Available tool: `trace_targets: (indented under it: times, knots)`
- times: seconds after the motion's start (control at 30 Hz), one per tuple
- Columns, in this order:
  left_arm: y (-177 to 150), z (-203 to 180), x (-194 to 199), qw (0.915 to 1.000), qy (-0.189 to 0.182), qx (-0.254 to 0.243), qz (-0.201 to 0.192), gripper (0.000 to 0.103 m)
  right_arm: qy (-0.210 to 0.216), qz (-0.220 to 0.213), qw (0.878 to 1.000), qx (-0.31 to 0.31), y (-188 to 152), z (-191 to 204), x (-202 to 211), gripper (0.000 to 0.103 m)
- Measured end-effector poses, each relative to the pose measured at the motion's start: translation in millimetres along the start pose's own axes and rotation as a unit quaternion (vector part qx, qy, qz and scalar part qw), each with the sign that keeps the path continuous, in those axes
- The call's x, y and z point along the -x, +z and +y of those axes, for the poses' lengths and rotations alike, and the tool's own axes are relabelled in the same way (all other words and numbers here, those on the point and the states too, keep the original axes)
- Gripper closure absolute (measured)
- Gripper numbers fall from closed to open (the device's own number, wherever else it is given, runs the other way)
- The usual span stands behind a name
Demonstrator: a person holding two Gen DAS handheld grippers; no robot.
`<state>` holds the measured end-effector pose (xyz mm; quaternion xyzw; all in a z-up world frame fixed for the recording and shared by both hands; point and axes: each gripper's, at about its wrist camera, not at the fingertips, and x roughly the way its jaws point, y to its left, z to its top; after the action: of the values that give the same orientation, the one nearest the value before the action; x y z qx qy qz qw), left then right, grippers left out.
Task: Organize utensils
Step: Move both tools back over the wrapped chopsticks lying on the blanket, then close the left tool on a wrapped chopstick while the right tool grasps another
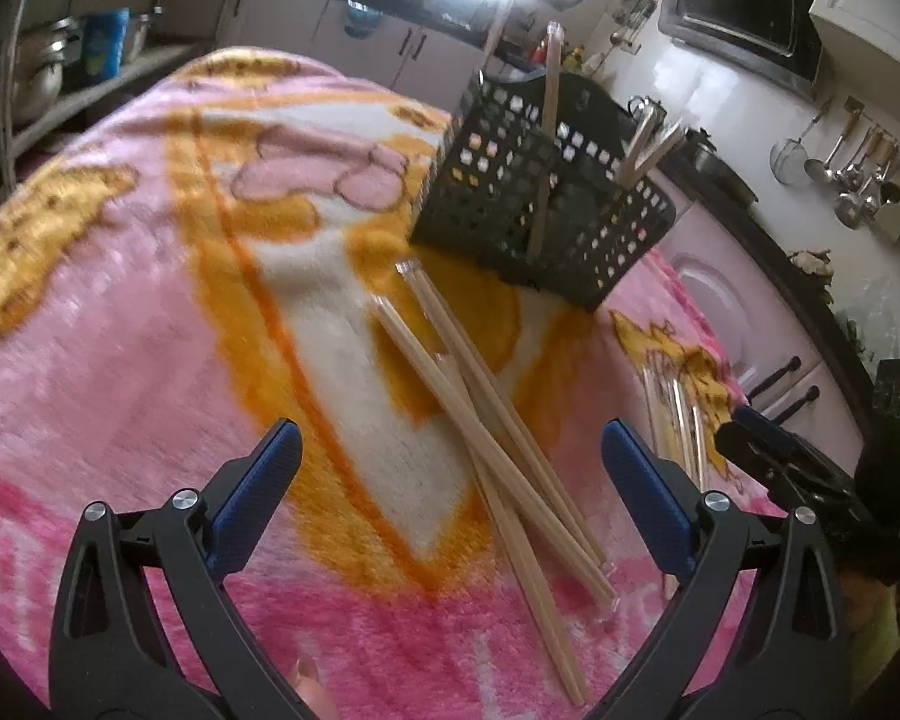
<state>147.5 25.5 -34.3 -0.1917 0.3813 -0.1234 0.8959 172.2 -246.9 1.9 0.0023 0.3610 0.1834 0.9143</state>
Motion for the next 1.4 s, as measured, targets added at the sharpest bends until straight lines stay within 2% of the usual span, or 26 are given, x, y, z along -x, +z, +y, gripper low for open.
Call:
trace_targets:
  times: [0.1,0.17,0.27,0.47,0.63,0.77,0.9,0.97,1.03,1.1,1.17,1.2,1.27,1.4]
  knots:
    - [-2.1,1.4,-11.2,0.9999,-0.002,0.006,0.012,0.023,-0.002,0.007,1.0,-0.003,-2.3,-2.7,-8.2,0.017]
    - [-0.8,4.4,-19.8,0.9996,-0.006,0.019,0.022,0.036,-0.001,0.014,1.0,-0.006,-3.0,-5.9,-13.5,0.017]
    - [4.6,9.6,-30.0,0.999,-0.005,0.03,0.032,0.046,-0.002,0.024,1.0,-0.016,-2.1,-12.4,-22.6,0.019]
    - [22.0,18.1,-46.5,0.9971,-0.011,0.06,0.046,0.05,0.006,0.043,0.999,-0.03,5.6,-23.5,-38.0,0.035]
    - [38.8,21.9,-58.4,0.9959,-0.004,0.072,0.054,0.051,0.007,0.054,0.998,-0.043,17.4,-33.4,-47.8,0.039]
    - [46.0,26.8,-63.4,0.9954,0.005,0.077,0.057,0.056,0.009,0.082,0.994,-0.067,26.2,-44.1,-63.7,0.047]
    - [51.5,31.8,-66.6,0.9946,0.012,0.085,0.058,0.062,0.011,0.107,0.99,-0.096,30.0,-52.8,-78.8,0.05]
    - [53.7,33.2,-67.7,0.9944,0.016,0.086,0.059,0.063,0.008,0.116,0.988,-0.103,30.1,-54.3,-84.8,0.057]
    - [55.6,34.3,-69.3,0.9943,0.021,0.086,0.061,0.069,0.005,0.114,0.988,-0.099,31.8,-54.2,-87.6,0.061]
    - [56.8,36.8,-70.5,0.994,0.031,0.085,0.061,0.078,0.003,0.114,0.988,-0.104,33.0,-55.5,-91.2,0.071]
    - [57.5,40.6,-71.2,0.9933,0.042,0.088,0.061,0.09,0.005,0.114,0.988,-0.105,34.5,-55.2,-93.6,0.085]
    - [57.7,41.8,-71.5,0.9932,0.042,0.09,0.061,0.09,0.008,0.115,0.988,-0.105,35.2,-55.1,-94.2,0.088]
    - [57.8,42.9,-71.2,0.9932,0.042,0.089,0.063,0.095,0.019,0.115,0.988,-0.098,37.9,-51.7,-95.2,0.092]
    - [59.2,46.0,-64.3,0.9933,0.038,0.095,0.054,0.099,0.038,0.108,0.99,-0.086,47.5,-40.3,-94.7,0.093]
